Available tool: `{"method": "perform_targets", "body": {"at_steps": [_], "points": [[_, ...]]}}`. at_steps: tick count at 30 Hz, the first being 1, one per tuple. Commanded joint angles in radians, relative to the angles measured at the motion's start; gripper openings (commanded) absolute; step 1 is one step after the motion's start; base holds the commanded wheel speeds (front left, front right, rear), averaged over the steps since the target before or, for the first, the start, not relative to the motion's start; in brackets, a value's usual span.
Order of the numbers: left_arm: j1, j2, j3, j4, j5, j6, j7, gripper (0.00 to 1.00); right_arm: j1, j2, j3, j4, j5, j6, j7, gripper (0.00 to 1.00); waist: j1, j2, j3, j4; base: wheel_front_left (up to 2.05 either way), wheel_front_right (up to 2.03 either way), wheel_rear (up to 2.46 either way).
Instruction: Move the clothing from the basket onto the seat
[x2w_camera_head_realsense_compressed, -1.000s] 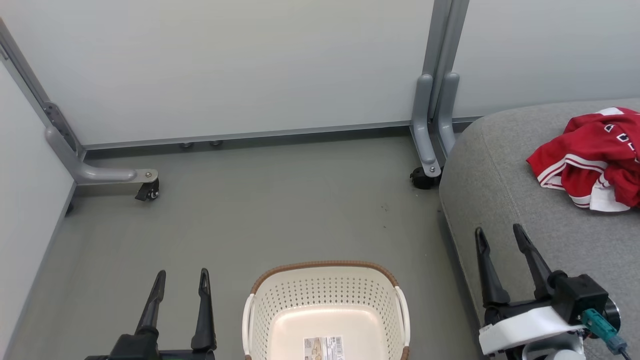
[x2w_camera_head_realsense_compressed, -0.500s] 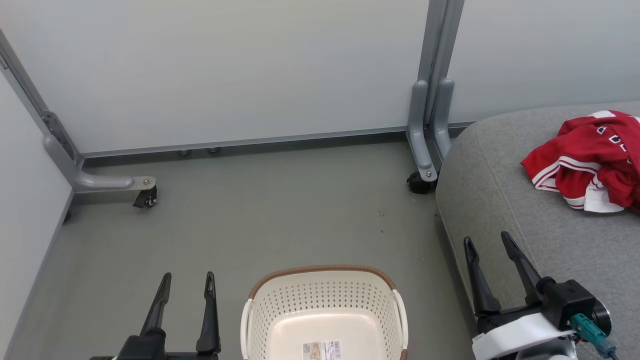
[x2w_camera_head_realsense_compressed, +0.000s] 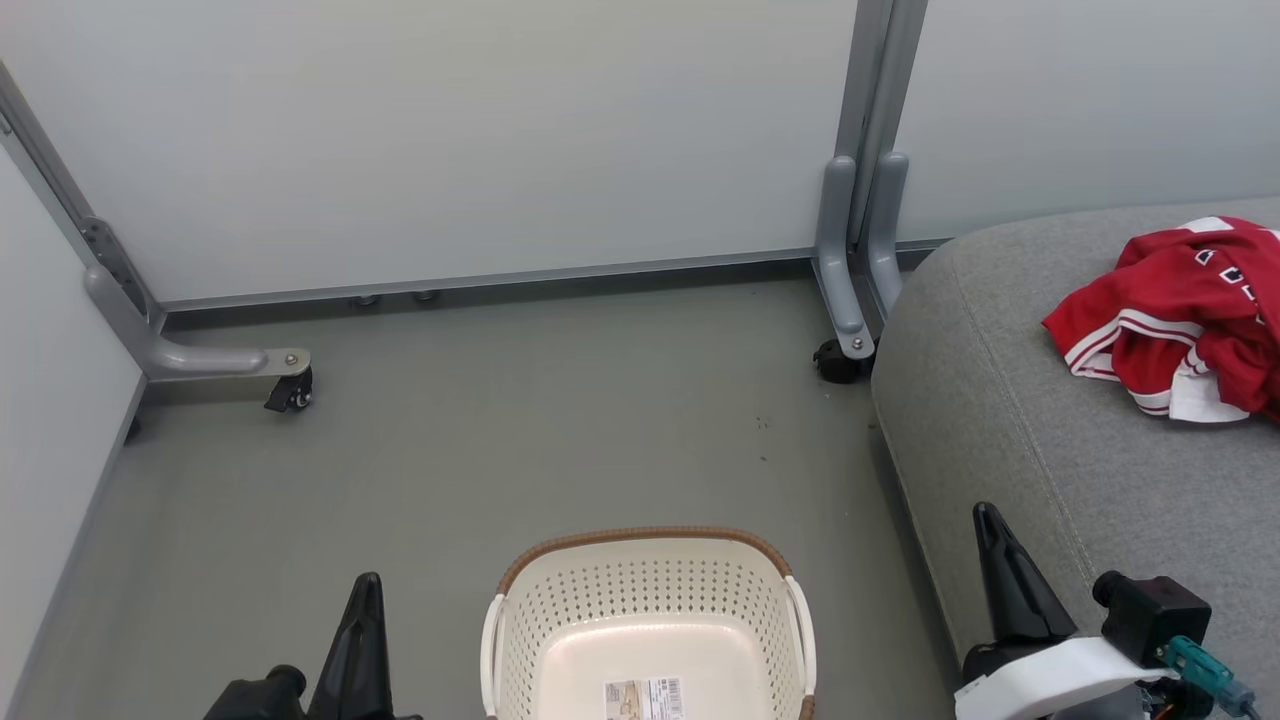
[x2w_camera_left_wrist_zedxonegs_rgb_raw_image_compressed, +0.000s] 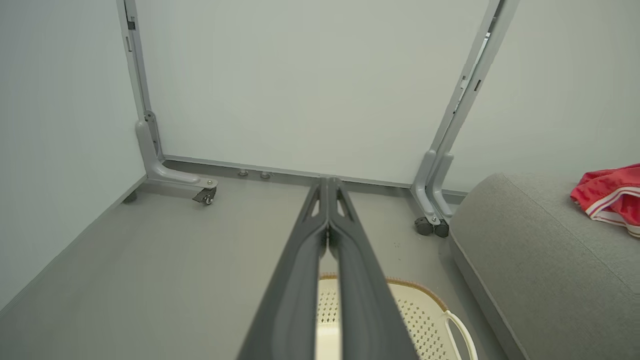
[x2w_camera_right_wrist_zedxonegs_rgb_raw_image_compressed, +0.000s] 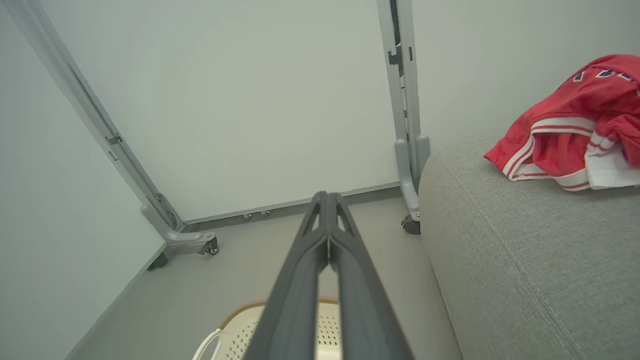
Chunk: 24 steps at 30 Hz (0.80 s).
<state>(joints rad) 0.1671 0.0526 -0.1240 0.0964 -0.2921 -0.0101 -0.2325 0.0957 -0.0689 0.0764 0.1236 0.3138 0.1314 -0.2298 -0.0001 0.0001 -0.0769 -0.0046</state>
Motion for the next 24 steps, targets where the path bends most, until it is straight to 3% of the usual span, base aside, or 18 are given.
{"method": "perform_targets", "body": {"at_steps": [1,24], "points": [[-0.035,0.010,0.010,-0.010,-0.051,-0.006,0.007,0.00,-0.034,-0.005,-0.007,-0.010,0.049,0.000,0.009,0.00,0.0001,-0.0001,0.001,0.000,0.00,0.00,0.00],[-0.113,0.027,0.051,0.043,-0.451,-0.043,0.087,0.00,-0.086,-0.013,-0.042,0.028,0.437,0.000,0.093,0.00,0.0001,-0.0001,0.017,0.001,0.00,0.00,0.00]]}}
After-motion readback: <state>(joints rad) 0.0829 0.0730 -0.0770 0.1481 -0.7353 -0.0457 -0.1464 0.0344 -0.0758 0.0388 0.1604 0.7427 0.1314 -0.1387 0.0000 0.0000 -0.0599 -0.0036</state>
